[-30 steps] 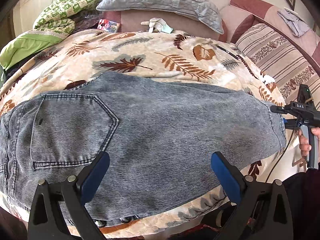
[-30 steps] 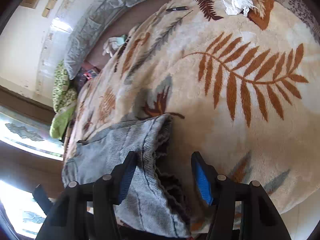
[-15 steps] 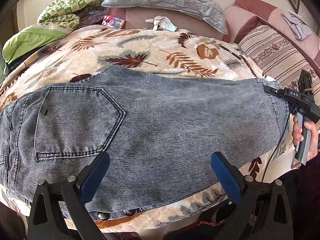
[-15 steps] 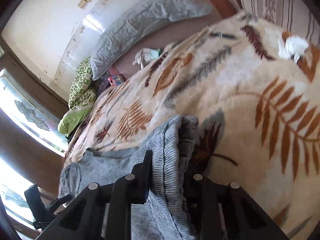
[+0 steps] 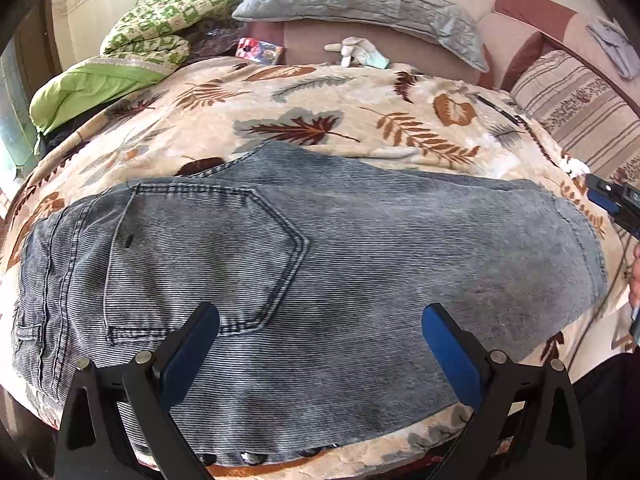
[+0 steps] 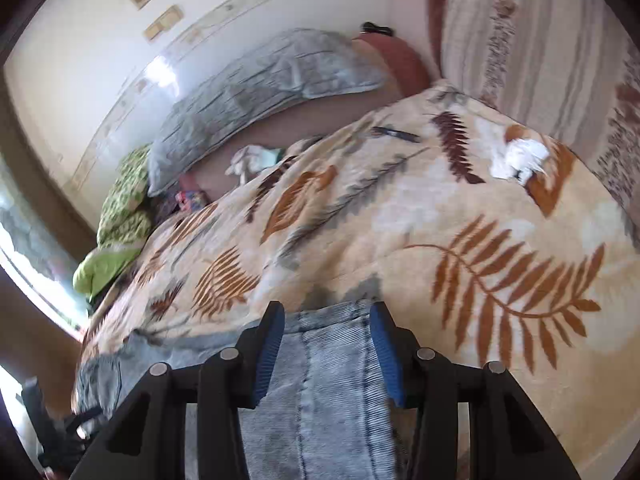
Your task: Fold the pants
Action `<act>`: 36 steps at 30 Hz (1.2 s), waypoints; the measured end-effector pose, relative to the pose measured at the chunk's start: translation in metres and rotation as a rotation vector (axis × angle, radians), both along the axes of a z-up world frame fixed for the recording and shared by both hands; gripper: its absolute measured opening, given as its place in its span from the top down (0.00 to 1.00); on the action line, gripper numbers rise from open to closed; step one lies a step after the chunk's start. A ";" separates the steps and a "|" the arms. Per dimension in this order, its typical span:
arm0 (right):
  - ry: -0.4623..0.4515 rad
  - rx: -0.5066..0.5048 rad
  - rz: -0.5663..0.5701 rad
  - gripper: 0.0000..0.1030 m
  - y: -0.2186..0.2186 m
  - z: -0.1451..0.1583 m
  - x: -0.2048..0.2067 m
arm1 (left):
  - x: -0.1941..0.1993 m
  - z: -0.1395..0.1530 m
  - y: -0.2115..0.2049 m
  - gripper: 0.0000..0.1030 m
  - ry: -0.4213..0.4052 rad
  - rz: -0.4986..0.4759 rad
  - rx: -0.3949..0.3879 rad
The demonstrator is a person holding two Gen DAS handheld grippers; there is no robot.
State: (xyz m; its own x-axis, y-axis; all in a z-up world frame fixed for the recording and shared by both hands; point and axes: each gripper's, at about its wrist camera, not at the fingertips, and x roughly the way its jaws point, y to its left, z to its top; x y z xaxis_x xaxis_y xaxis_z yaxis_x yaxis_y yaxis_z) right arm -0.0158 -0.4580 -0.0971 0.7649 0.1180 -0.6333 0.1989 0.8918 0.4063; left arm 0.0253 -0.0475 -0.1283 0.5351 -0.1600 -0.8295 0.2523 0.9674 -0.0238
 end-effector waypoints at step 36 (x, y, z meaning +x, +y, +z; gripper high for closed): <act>0.155 -0.158 0.818 0.61 0.316 -0.053 0.021 | -0.013 -0.026 0.165 0.00 0.121 0.357 0.093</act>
State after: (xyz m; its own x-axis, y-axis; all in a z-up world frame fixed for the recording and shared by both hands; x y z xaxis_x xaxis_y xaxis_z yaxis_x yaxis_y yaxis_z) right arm 0.0048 -0.1422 -0.1500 0.3804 0.4972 -0.7798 -0.4903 0.8233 0.2858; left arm 0.0125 0.1172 -0.1542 0.4406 0.0972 -0.8924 -0.0998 0.9933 0.0589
